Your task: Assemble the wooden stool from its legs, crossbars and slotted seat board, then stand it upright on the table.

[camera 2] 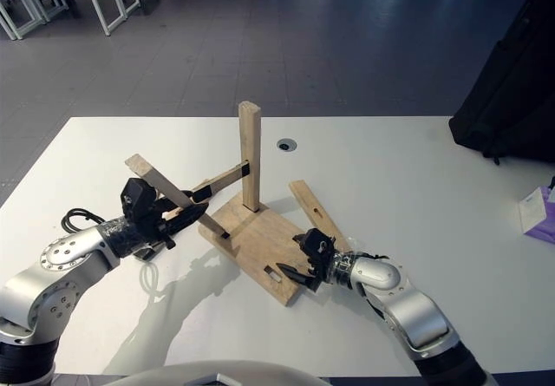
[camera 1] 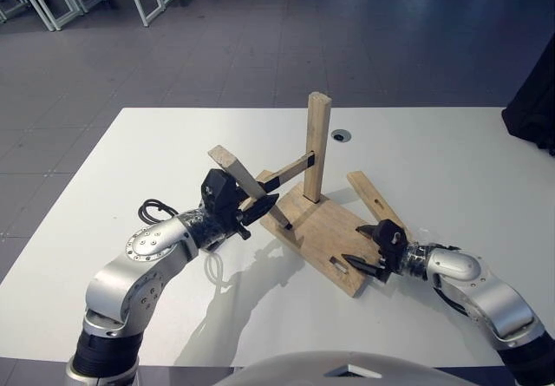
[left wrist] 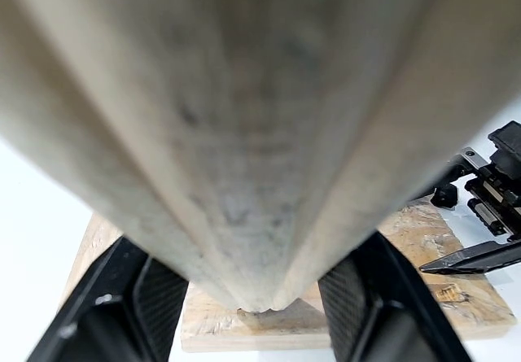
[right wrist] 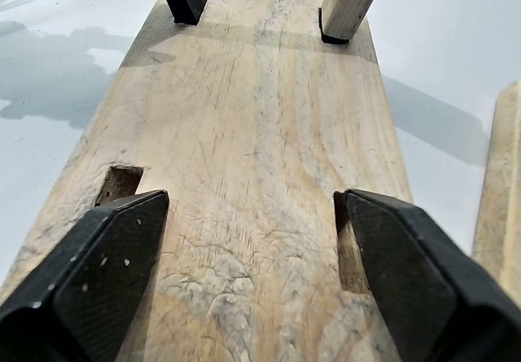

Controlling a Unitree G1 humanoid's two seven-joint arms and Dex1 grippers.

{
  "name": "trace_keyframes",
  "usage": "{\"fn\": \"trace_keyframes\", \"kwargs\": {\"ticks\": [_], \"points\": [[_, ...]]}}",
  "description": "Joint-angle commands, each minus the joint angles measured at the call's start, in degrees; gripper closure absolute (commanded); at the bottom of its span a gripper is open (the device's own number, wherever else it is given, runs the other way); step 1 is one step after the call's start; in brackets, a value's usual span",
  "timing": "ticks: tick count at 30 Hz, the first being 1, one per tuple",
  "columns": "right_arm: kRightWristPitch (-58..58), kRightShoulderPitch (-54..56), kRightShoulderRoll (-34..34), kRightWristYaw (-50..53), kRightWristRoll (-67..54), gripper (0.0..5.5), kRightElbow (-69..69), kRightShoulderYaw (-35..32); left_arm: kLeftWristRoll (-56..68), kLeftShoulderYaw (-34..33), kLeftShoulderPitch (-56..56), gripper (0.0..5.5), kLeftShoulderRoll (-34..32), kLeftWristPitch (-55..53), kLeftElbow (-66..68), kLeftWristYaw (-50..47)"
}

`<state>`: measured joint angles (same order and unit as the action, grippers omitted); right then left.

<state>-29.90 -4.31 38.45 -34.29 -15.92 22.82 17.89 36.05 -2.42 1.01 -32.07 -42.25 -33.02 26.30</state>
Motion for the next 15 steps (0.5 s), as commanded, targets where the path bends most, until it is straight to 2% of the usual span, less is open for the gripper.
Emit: {"fn": "trace_keyframes", "kwargs": {"ticks": [1, 5, 11, 15], "points": [[-2.93, -2.36, 0.45, 0.79, 3.37, 1.51, -3.59, 1.32, 0.38, 0.03, -1.01, 3.46, -1.16, -5.34, -0.76, -1.89], [-2.98, -2.63, 0.18, 1.07, 3.51, 1.51, -3.37, 1.38, 0.2, 0.45, -1.32, 3.46, -0.65, -6.27, -0.12, -2.78], [-3.23, -2.91, -0.35, 1.53, 3.54, 1.51, -2.82, 1.5, 2.95, -2.37, -0.75, 3.46, 1.72, -7.51, 3.57, -3.88], [-3.31, -3.28, -0.61, 1.83, 3.61, 1.51, -2.61, 1.56, -0.82, 0.8, 1.62, 3.46, -0.62, -5.37, 5.87, -2.2]]}}
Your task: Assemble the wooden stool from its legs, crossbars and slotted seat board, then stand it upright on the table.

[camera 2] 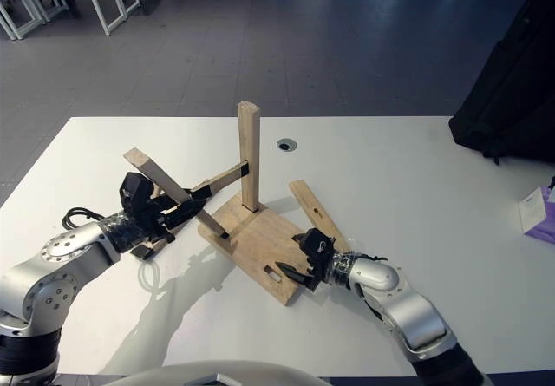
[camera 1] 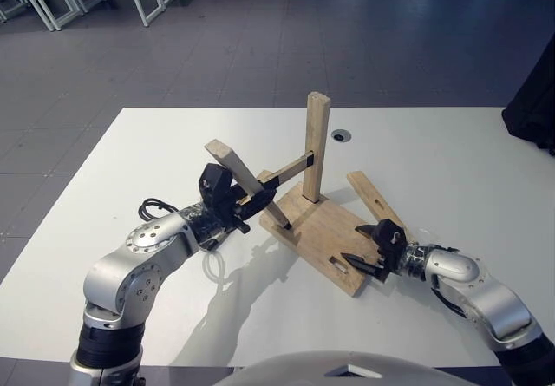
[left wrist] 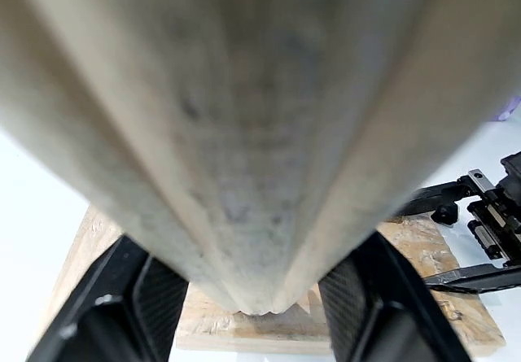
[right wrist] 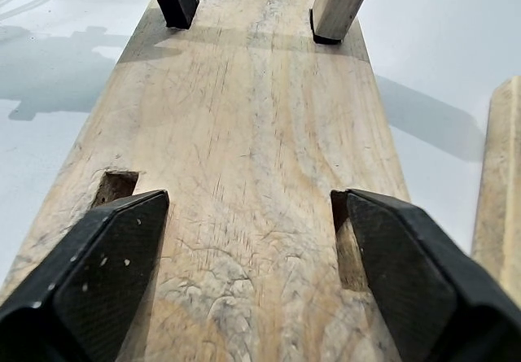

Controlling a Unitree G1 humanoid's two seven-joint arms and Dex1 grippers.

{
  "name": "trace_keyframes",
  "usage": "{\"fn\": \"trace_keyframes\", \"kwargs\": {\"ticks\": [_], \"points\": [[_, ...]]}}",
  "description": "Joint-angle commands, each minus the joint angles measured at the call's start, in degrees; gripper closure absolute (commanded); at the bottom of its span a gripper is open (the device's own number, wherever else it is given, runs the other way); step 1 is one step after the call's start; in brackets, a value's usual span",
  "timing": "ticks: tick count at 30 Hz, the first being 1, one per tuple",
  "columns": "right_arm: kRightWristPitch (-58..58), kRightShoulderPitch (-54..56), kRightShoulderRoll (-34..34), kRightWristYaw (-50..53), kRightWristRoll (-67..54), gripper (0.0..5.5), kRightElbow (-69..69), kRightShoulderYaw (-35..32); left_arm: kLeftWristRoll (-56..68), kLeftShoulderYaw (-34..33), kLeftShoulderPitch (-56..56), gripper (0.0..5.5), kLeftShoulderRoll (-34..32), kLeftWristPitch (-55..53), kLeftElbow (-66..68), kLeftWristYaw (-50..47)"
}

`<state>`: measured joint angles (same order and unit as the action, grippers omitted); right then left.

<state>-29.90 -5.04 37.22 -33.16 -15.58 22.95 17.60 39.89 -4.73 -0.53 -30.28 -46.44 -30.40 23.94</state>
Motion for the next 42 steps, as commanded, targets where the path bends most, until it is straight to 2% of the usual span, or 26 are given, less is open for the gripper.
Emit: {"fn": "trace_keyframes", "kwargs": {"ticks": [1, 5, 14, 18, 21, 28, 34, 42], "points": [[-3.27, -2.57, 0.56, 0.72, 3.34, 1.51, -2.8, 1.84, -5.45, 4.17, 3.03, 3.46, -3.35, -0.94, 3.13, 0.83], [-3.26, -2.63, -0.02, 1.14, 3.64, 1.51, -3.03, 2.02, -5.07, 6.71, -0.59, 3.46, -5.74, -2.31, 0.85, 2.55], [-3.29, -3.39, -0.69, 2.09, 3.67, 1.51, -2.71, 1.88, -4.55, 4.21, -3.66, 3.46, -7.02, -4.42, 1.18, 0.39], [-3.41, -3.46, -0.69, 2.34, 3.61, 1.51, -2.52, 1.92, -10.79, 10.26, -3.71, 3.46, -9.08, -5.72, 0.52, -2.41], [-3.67, -3.33, -0.85, 2.51, 3.42, 1.51, -2.35, 2.13, -12.77, 14.48, -0.5, 3.46, -6.86, -4.39, 5.59, -3.34], [-3.59, -2.49, -0.52, 1.67, 3.62, 1.51, -2.54, 2.54, -13.06, 13.59, 2.84, 3.46, -5.02, 4.18, 21.04, 0.91], [-3.73, -2.87, -0.26, 1.48, 3.66, 1.51, -1.89, 2.9, -11.02, 12.95, 1.64, 3.46, -4.93, 6.74, 23.87, 5.97], [-6.44, -7.26, 0.37, 4.02, 4.69, 1.51, 5.53, 3.72, -11.62, 15.14, -2.34, 3.46, -9.56, 6.46, 21.98, 11.16]]}}
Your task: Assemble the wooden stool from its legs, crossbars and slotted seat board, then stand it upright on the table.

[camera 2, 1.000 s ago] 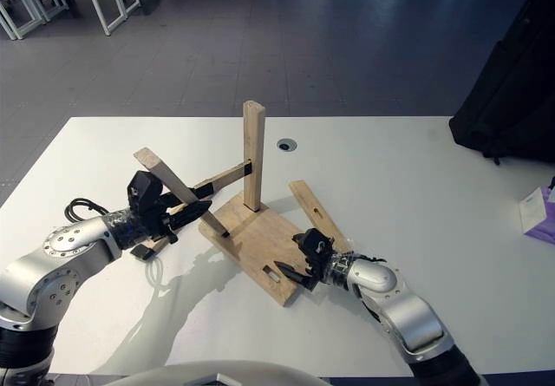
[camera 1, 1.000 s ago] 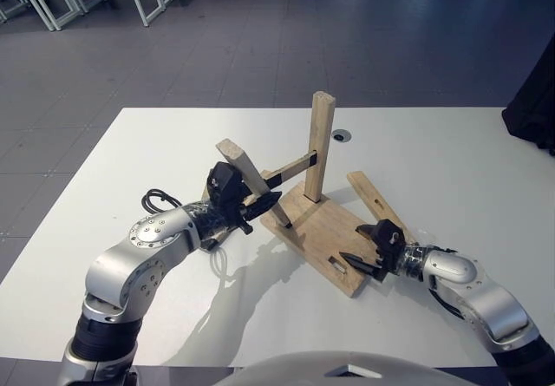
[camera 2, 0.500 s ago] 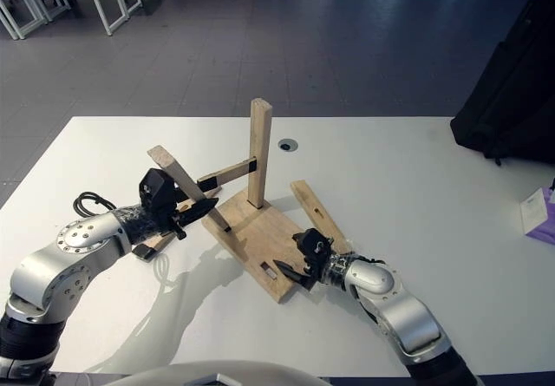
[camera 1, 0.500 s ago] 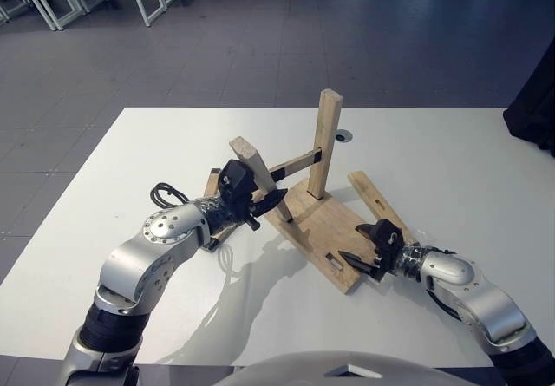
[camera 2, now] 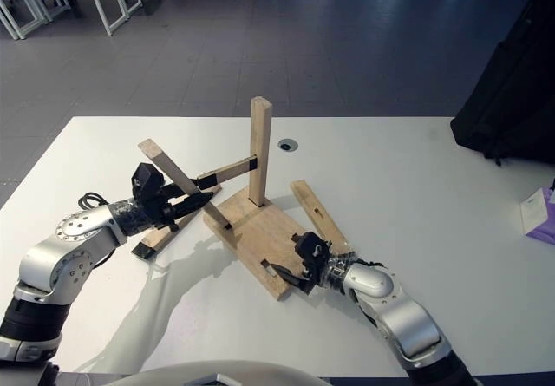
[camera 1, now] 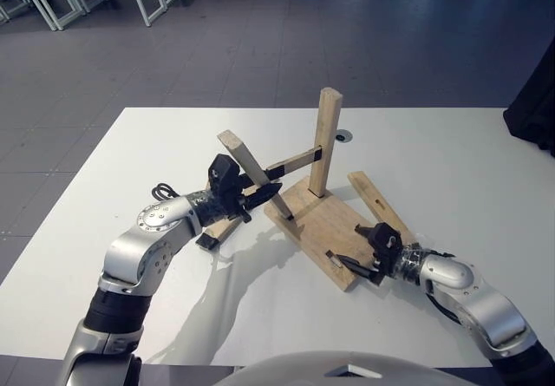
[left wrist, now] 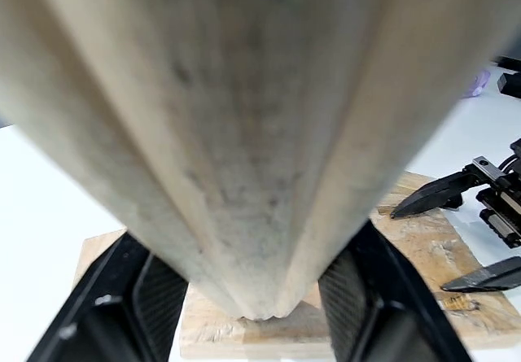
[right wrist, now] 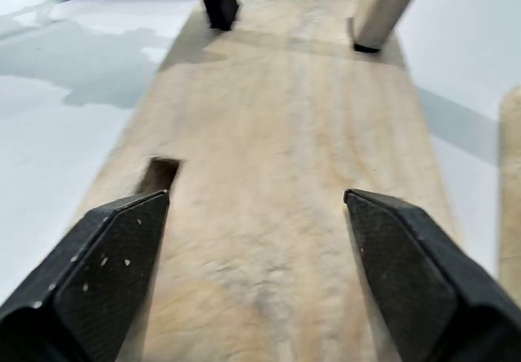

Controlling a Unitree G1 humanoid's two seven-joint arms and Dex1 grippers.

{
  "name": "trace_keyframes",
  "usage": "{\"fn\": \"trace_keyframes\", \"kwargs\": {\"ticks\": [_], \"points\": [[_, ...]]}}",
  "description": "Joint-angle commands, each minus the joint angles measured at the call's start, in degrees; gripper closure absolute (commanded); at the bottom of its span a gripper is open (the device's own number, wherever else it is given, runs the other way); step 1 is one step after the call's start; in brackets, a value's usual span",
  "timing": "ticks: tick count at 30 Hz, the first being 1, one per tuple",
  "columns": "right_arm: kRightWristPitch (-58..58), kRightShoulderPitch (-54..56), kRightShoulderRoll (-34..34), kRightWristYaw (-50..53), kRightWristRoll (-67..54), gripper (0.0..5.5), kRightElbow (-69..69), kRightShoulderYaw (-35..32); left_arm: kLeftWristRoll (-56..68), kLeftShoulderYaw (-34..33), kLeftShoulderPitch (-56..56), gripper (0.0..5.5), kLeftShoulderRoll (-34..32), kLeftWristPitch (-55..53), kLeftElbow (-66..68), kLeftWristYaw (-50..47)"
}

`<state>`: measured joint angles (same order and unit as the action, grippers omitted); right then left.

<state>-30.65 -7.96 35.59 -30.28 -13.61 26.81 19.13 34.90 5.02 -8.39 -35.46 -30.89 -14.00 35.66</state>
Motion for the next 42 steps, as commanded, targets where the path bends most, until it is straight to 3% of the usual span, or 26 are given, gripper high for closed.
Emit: {"fn": "trace_keyframes", "kwargs": {"ticks": [1, 10, 16, 26, 35, 42], "points": [[-6.31, -4.96, 2.02, 1.6, 2.82, 1.51, 2.95, 2.36, -6.3, 5.4, 5.49, 3.46, -4.87, -9.54, 4.83, -0.48], [-7.45, -5.05, 2.17, 1.85, 3.14, 1.51, 3.88, 1.64, -5.24, 4.57, 2.7, 3.46, -4.1, -10.06, 7.98, 0.23], [-6.88, -4.08, 2.04, 0.9, 3.6, 1.51, 2.48, 1.64, -7.04, 7.68, -3.15, 3.46, -3.1, -9.87, 9.63, 1.7], [-6.61, -2.75, 1.85, -0.45, 3.91, 1.51, 0.95, 1.11, -4.57, 5.86, -4.54, 3.46, -0.81, -10.87, 16.91, 2.02], [-6.22, -2.06, 1.8, -1.0, 4.31, 1.51, 0.4, 0.99, -9.73, 12.36, -8.93, 3.46, -3.25, -8.35, 17.81, 6.1], [-6.12, -1.04, 2.31, -2.1, 3.99, 1.51, 0.24, 0.39, -10.0, 12.01, -6.9, 3.46, -2.51, -7.36, 19.44, 4.98]]}}
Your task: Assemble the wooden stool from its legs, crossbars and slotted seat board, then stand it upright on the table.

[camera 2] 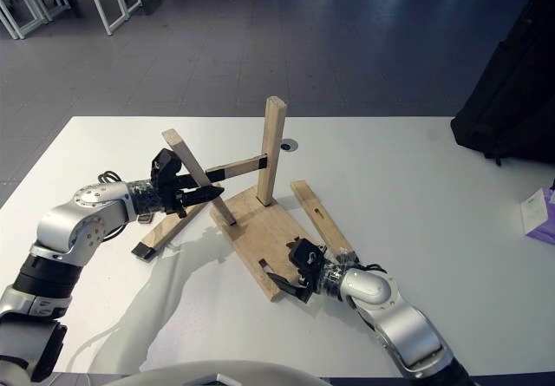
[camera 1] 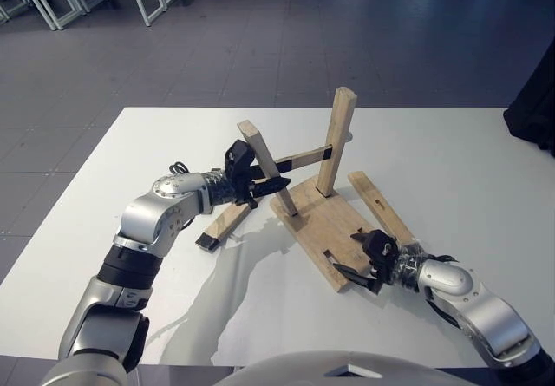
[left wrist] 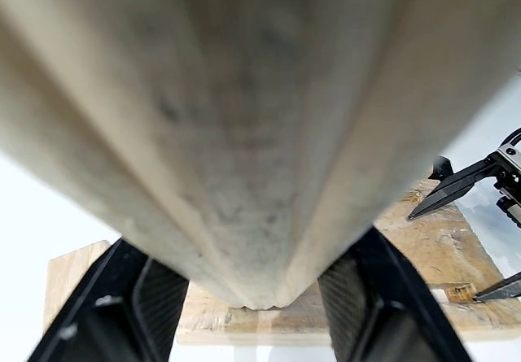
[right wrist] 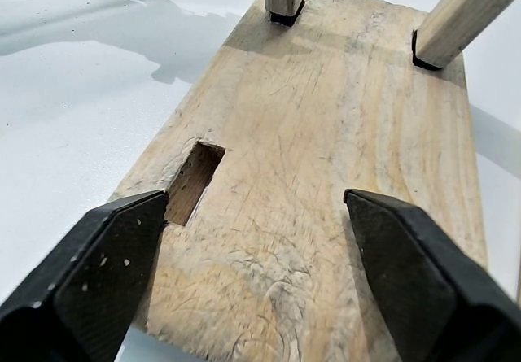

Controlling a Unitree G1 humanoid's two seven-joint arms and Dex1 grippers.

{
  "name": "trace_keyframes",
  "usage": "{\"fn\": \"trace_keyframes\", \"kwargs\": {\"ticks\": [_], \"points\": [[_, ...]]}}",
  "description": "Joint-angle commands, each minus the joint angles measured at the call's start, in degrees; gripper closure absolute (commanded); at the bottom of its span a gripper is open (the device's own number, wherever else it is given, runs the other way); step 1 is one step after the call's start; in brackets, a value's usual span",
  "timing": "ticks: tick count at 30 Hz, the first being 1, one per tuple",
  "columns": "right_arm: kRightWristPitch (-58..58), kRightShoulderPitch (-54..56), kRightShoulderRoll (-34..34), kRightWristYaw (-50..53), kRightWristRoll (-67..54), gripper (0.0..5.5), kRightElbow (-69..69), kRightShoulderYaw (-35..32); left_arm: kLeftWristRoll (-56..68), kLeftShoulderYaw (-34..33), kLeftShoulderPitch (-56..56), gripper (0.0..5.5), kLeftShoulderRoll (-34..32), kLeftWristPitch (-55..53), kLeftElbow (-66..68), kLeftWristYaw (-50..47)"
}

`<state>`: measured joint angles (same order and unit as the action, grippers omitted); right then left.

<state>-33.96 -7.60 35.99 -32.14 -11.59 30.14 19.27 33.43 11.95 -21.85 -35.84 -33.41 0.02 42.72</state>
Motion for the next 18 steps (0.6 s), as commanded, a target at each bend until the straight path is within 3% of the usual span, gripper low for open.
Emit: {"fn": "trace_keyframes", "kwargs": {"ticks": [1, 5, 9, 13, 18], "points": [[-3.18, -0.95, 1.48, -0.18, 1.19, 1.67, -2.67, -0.74, -8.71, 5.15, 6.59, 3.46, -2.09, -4.49, 5.32, -2.24], [-8.01, 4.38, -6.28, 2.95, -8.17, 2.43, 0.8, -10.36, -8.92, 5.29, 6.5, 3.46, -1.9, -3.97, 5.13, -2.45], [-16.43, 15.67, -18.32, 11.42, -20.5, 3.11, 4.82, -19.54, -9.05, 5.65, 6.53, 3.46, -1.81, -3.69, 4.97, -2.26], [-15.44, 31.61, -30.11, 20.81, -21.62, 3.95, -2.18, -20.19, -9.51, 6.59, 6.32, 3.46, -1.64, -3.28, 4.89, -1.83], [-6.17, 42.88, -34.92, 24.02, -14.66, 4.01, -17.01, -17.86, -9.86, 7.65, 4.92, 3.46, -1.15, -2.83, 5.58, -1.34]]}}
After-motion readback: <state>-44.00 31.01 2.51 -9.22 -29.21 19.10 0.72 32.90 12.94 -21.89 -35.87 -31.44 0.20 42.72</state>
